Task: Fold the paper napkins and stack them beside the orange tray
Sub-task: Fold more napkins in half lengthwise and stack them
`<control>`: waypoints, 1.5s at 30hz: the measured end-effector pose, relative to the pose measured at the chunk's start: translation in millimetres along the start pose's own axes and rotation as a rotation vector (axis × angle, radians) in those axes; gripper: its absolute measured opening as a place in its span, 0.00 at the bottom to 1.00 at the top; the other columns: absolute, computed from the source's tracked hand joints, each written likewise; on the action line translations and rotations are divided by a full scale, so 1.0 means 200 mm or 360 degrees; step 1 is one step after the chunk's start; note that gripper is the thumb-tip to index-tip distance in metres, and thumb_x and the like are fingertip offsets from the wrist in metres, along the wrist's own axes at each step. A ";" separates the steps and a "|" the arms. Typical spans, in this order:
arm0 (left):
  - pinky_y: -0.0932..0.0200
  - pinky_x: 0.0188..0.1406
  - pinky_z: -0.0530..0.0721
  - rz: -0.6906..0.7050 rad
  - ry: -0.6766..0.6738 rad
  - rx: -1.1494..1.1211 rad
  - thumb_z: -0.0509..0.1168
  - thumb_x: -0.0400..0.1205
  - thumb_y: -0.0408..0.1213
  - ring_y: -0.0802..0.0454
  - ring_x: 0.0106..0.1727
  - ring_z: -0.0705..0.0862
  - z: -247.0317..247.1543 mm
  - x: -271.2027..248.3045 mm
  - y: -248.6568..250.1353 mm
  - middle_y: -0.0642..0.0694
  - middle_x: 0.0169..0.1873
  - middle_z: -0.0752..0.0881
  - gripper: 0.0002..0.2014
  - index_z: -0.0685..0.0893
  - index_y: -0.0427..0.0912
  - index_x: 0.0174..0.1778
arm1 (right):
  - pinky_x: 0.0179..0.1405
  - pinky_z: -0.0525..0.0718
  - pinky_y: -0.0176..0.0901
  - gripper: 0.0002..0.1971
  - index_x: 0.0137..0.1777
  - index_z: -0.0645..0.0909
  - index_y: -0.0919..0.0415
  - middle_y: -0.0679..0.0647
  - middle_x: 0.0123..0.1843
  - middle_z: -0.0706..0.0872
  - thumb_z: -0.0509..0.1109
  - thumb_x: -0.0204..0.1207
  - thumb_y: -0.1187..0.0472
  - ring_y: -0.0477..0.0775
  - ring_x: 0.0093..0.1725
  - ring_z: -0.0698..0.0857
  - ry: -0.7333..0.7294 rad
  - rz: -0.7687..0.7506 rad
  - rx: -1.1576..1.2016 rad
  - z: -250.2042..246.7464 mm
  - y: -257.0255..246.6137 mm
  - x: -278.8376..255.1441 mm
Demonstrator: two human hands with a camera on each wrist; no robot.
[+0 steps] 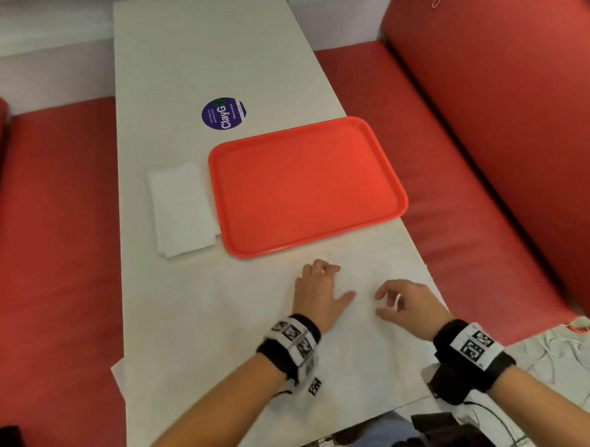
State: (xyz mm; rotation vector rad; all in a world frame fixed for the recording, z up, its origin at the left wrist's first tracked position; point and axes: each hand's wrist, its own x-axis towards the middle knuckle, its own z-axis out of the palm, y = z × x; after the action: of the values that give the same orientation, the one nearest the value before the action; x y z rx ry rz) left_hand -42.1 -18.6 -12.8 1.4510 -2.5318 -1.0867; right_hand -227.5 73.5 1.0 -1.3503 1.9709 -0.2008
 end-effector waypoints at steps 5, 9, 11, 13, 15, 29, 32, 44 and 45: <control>0.45 0.65 0.72 -0.0159 -0.0108 0.0462 0.75 0.68 0.64 0.40 0.70 0.66 0.15 -0.01 0.08 0.42 0.75 0.64 0.52 0.60 0.40 0.80 | 0.42 0.72 0.35 0.21 0.57 0.77 0.50 0.47 0.47 0.75 0.80 0.67 0.52 0.38 0.38 0.74 -0.0063 -0.0014 -0.0011 0.14 0.06 -0.03; 0.50 0.64 0.74 -0.0291 -0.0122 0.0418 0.79 0.61 0.63 0.44 0.66 0.68 0.13 0.04 0.08 0.44 0.64 0.71 0.46 0.71 0.41 0.68 | 0.41 0.74 0.36 0.20 0.56 0.77 0.50 0.48 0.47 0.74 0.80 0.67 0.53 0.39 0.37 0.74 0.0000 -0.0079 0.0049 0.16 0.10 -0.03; 0.50 0.65 0.74 -0.0350 -0.0131 0.0286 0.81 0.61 0.59 0.44 0.65 0.68 0.11 0.05 0.08 0.44 0.61 0.71 0.39 0.76 0.41 0.61 | 0.41 0.77 0.38 0.19 0.55 0.77 0.51 0.48 0.46 0.75 0.80 0.67 0.54 0.41 0.36 0.74 0.0010 -0.0098 0.0075 0.16 0.12 -0.02; 0.51 0.64 0.75 -0.0387 -0.0046 0.0074 0.82 0.64 0.52 0.45 0.61 0.69 0.13 0.03 0.08 0.44 0.59 0.69 0.31 0.77 0.41 0.55 | 0.40 0.77 0.36 0.19 0.54 0.78 0.52 0.49 0.46 0.75 0.80 0.67 0.54 0.43 0.35 0.74 0.0011 -0.0125 0.0113 0.16 0.13 -0.02; 0.53 0.59 0.78 -0.0399 0.0085 -0.0213 0.81 0.69 0.42 0.48 0.53 0.72 0.16 0.01 0.09 0.45 0.57 0.67 0.26 0.73 0.41 0.53 | 0.37 0.75 0.32 0.17 0.53 0.78 0.51 0.49 0.45 0.75 0.80 0.67 0.55 0.44 0.34 0.74 0.0023 -0.0151 0.0181 0.16 0.15 -0.01; 0.57 0.50 0.86 -0.0842 0.0499 -0.1397 0.77 0.76 0.37 0.49 0.45 0.87 0.19 -0.02 0.07 0.44 0.41 0.89 0.09 0.88 0.37 0.46 | 0.38 0.85 0.38 0.06 0.45 0.84 0.52 0.54 0.41 0.87 0.78 0.72 0.55 0.48 0.34 0.84 -0.0043 -0.0098 0.0593 0.07 0.18 0.03; 0.49 0.49 0.88 -0.0894 0.0308 -0.1838 0.77 0.76 0.36 0.44 0.44 0.89 0.18 -0.05 0.10 0.39 0.45 0.91 0.08 0.90 0.35 0.46 | 0.36 0.88 0.40 0.08 0.46 0.86 0.59 0.60 0.41 0.90 0.77 0.74 0.54 0.54 0.34 0.90 0.0020 -0.0091 0.0829 0.04 0.11 0.02; 0.54 0.44 0.88 -0.0886 0.0193 -0.2160 0.72 0.79 0.32 0.45 0.46 0.89 0.11 -0.12 0.08 0.37 0.48 0.90 0.08 0.88 0.32 0.51 | 0.39 0.91 0.45 0.08 0.38 0.82 0.64 0.52 0.28 0.89 0.73 0.77 0.63 0.51 0.30 0.90 0.0108 -0.0067 0.0781 -0.03 -0.02 0.00; 0.55 0.44 0.87 -0.0890 0.0295 -0.2035 0.72 0.79 0.33 0.46 0.46 0.89 0.11 -0.13 0.06 0.38 0.50 0.89 0.07 0.87 0.35 0.51 | 0.39 0.89 0.45 0.08 0.39 0.83 0.65 0.54 0.31 0.90 0.72 0.78 0.62 0.51 0.31 0.89 0.0120 -0.0122 0.0704 -0.04 -0.02 0.00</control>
State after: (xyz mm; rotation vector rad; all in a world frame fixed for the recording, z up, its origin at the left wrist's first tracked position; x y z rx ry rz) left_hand -43.8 16.2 -15.2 1.5834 -0.7941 -1.9132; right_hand -230.6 69.9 8.9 -1.1380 1.7968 -0.6894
